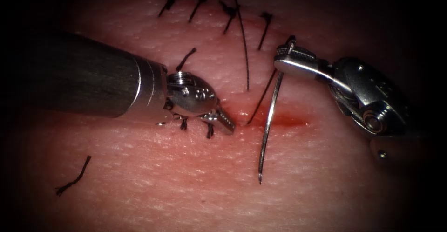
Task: Wound Closure
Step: Use the left driver to open the cut.
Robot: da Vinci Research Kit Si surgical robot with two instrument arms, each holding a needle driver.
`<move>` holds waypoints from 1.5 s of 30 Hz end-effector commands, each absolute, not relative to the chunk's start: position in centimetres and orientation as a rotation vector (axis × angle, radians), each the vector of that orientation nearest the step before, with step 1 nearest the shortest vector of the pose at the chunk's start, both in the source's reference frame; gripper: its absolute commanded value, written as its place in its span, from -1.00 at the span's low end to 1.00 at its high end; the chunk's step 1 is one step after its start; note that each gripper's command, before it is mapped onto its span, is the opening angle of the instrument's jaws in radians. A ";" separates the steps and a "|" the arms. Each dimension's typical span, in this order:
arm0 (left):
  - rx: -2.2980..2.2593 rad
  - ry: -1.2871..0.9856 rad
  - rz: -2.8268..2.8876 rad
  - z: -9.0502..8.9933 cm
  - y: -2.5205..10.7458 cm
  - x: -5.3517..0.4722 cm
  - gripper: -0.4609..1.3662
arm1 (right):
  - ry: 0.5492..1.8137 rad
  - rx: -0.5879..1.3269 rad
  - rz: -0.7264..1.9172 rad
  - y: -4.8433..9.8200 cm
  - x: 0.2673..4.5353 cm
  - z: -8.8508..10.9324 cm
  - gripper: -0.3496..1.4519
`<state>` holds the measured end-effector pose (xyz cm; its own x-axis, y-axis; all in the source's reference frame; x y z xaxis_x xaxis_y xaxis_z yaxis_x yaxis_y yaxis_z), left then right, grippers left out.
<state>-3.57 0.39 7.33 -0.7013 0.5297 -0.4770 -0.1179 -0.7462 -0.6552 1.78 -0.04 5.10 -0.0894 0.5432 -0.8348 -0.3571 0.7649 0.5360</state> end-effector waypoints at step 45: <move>-0.739 -0.945 2.501 7.9 0.1 -3.73 0.64 | 1.477 0.064 0.663 -0.1 1.78 5.2 -1.00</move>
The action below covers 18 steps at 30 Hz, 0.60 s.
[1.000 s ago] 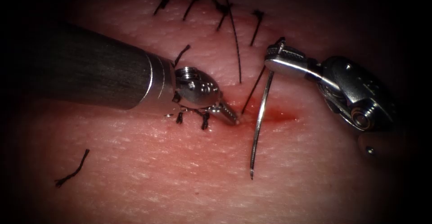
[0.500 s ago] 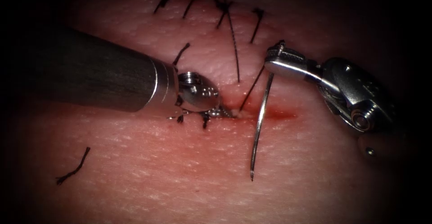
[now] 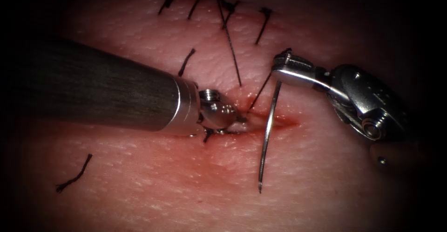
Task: Wound Closure
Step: Use the left driver to open the cut, then rotate the needle through the skin below the cut with the right tool.
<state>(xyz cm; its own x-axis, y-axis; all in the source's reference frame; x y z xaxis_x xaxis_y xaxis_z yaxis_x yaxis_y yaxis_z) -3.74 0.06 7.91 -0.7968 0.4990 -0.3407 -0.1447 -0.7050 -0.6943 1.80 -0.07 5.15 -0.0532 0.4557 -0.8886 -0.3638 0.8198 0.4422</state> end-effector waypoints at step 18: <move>-0.739 -0.933 2.503 7.9 0.1 -3.70 0.61 | 1.448 -0.307 0.293 0.3 1.79 5.3 -1.00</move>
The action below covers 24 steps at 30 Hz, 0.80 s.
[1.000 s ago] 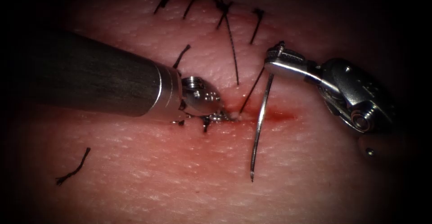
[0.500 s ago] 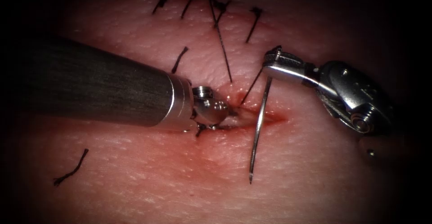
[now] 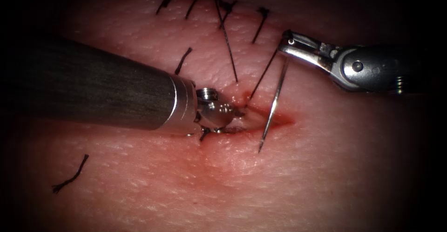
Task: Wound Closure
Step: Rotate the needle through the skin below the cut with the right tool.
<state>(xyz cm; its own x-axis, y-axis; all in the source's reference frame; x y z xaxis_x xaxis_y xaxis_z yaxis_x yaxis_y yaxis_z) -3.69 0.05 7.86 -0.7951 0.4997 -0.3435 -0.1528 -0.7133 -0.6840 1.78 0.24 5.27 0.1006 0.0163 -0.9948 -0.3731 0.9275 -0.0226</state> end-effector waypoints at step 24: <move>-0.740 -0.934 2.502 7.8 0.1 -3.66 0.72 | 1.444 -0.431 0.078 0.0 2.13 5.4 -1.00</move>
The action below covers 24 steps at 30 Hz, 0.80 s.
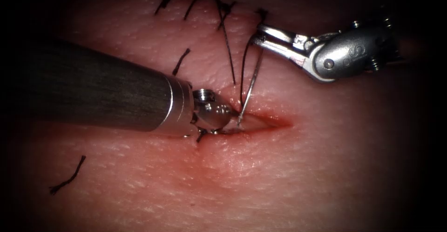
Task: Wound Closure
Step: Rotate the needle through the skin below the cut with the right tool.
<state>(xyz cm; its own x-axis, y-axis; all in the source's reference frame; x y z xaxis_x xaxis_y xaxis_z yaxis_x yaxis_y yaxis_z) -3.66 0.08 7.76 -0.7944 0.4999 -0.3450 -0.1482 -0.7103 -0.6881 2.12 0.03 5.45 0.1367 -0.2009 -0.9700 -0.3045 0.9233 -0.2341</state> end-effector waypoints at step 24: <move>-0.726 -0.927 2.478 7.6 0.1 -3.67 0.58 | 1.395 -0.453 -0.069 -0.5 2.35 5.6 -1.00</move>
